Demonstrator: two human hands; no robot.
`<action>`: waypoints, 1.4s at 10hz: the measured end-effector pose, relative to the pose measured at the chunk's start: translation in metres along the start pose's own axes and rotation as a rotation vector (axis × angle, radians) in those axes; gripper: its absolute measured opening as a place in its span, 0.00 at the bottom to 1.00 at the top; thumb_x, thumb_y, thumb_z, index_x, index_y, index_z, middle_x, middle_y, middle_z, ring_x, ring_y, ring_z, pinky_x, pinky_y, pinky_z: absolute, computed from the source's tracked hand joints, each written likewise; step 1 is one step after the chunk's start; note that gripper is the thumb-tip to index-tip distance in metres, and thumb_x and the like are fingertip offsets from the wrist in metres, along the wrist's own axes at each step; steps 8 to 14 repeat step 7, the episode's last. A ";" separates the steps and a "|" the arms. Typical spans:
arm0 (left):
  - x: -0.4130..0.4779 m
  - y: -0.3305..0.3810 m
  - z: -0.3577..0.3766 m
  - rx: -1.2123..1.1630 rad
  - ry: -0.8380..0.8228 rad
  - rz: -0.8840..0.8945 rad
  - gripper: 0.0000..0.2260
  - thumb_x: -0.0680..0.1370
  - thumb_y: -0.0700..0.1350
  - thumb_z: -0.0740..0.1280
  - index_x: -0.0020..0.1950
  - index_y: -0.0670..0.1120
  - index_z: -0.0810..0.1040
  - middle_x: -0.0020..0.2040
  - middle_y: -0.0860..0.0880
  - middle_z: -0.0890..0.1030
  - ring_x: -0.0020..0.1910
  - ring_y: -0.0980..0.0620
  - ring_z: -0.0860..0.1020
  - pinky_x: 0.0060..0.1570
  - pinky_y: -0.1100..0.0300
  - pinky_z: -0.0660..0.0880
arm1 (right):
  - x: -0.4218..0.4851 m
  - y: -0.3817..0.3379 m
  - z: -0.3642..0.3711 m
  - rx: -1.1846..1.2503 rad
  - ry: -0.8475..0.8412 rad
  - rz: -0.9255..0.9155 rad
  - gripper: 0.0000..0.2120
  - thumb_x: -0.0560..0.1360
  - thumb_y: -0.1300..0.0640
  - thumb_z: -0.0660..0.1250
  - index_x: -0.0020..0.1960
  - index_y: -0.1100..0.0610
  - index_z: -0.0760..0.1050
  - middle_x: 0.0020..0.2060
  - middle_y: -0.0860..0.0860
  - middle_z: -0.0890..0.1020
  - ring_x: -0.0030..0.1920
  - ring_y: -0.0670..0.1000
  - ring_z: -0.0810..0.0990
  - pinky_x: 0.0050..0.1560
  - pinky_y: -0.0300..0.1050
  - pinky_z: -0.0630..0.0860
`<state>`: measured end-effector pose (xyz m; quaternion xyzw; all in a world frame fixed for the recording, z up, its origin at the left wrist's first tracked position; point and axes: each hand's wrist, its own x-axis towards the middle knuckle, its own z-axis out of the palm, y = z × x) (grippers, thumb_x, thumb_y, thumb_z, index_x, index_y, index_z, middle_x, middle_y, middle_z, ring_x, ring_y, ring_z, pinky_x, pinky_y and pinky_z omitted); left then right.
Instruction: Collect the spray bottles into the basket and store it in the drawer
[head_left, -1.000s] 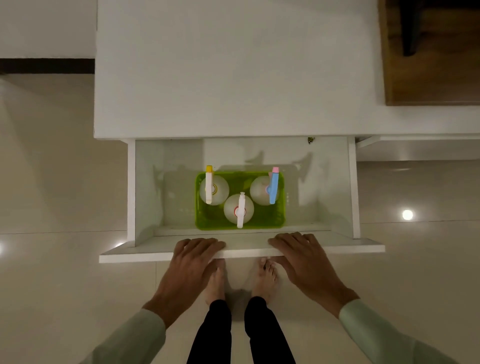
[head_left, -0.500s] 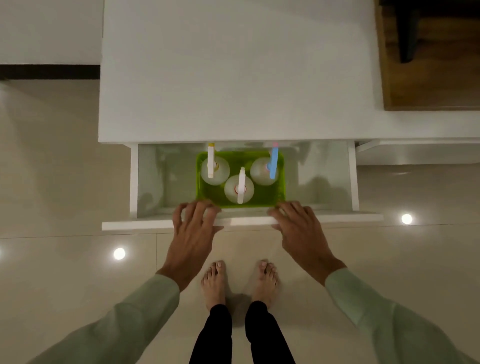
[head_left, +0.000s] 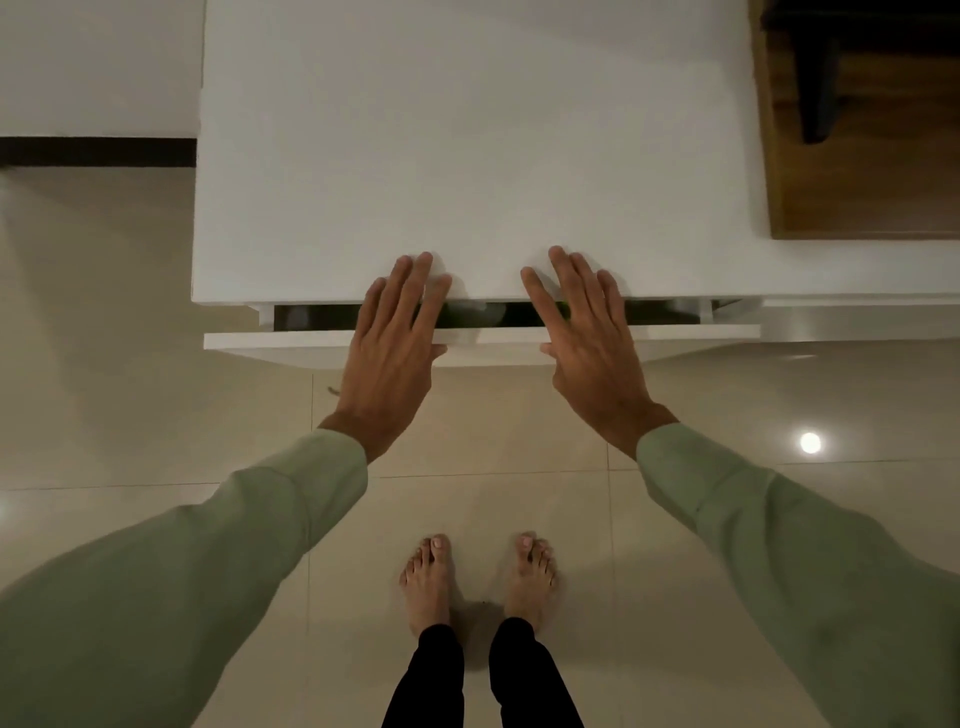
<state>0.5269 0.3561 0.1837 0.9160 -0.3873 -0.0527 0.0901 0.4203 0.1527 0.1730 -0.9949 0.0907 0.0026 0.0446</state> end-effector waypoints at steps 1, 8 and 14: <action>0.015 -0.002 -0.002 0.015 0.032 -0.026 0.24 0.75 0.41 0.71 0.70 0.45 0.68 0.74 0.43 0.68 0.74 0.41 0.64 0.70 0.46 0.64 | 0.014 0.005 0.001 -0.068 0.011 -0.005 0.39 0.72 0.71 0.70 0.79 0.54 0.60 0.76 0.61 0.64 0.76 0.62 0.63 0.75 0.61 0.61; 0.026 0.020 -0.027 0.000 -0.029 -0.121 0.24 0.69 0.30 0.64 0.63 0.43 0.70 0.68 0.43 0.71 0.67 0.41 0.68 0.62 0.47 0.68 | 0.030 -0.026 -0.041 0.011 -0.057 0.161 0.30 0.66 0.71 0.66 0.66 0.55 0.71 0.65 0.58 0.72 0.63 0.59 0.71 0.61 0.55 0.69; 0.026 0.020 -0.027 0.000 -0.029 -0.121 0.24 0.69 0.30 0.64 0.63 0.43 0.70 0.68 0.43 0.71 0.67 0.41 0.68 0.62 0.47 0.68 | 0.030 -0.026 -0.041 0.011 -0.057 0.161 0.30 0.66 0.71 0.66 0.66 0.55 0.71 0.65 0.58 0.72 0.63 0.59 0.71 0.61 0.55 0.69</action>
